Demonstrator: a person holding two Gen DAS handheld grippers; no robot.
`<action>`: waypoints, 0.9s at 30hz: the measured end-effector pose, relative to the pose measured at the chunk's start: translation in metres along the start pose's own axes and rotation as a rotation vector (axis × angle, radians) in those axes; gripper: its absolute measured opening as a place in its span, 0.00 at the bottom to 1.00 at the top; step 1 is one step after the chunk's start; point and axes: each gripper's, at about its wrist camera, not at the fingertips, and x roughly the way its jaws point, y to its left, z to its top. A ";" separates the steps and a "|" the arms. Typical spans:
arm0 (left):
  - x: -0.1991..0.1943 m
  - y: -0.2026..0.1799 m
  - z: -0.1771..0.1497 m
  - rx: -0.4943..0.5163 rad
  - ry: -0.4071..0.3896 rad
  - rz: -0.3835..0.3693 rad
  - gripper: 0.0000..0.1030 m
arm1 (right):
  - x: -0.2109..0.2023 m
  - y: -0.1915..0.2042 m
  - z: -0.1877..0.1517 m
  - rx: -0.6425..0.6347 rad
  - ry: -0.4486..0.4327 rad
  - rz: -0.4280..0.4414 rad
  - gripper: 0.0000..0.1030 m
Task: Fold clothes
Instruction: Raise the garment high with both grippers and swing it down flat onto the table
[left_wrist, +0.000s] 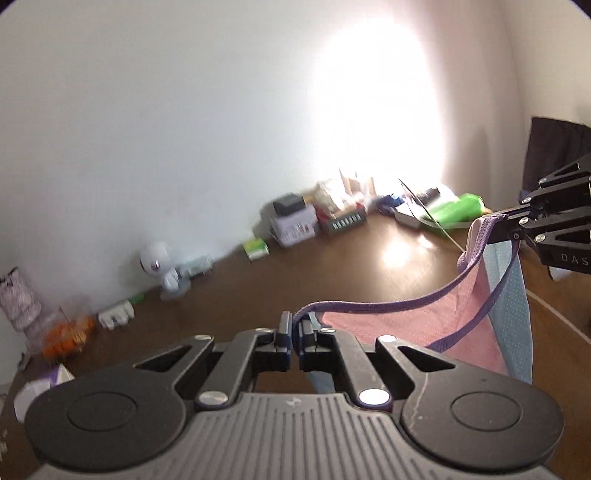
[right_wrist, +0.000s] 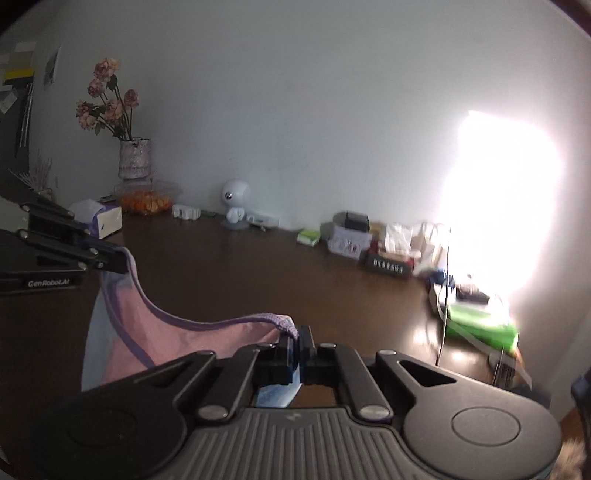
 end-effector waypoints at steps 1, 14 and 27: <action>0.005 0.014 0.026 -0.001 -0.024 0.024 0.03 | 0.010 -0.012 0.032 -0.026 0.001 -0.013 0.02; -0.174 0.068 0.113 -0.001 -0.623 0.325 0.04 | -0.122 -0.005 0.206 -0.250 -0.570 -0.175 0.01; -0.098 -0.068 -0.221 -0.158 0.125 -0.071 0.04 | -0.061 0.051 -0.120 -0.046 0.110 0.125 0.01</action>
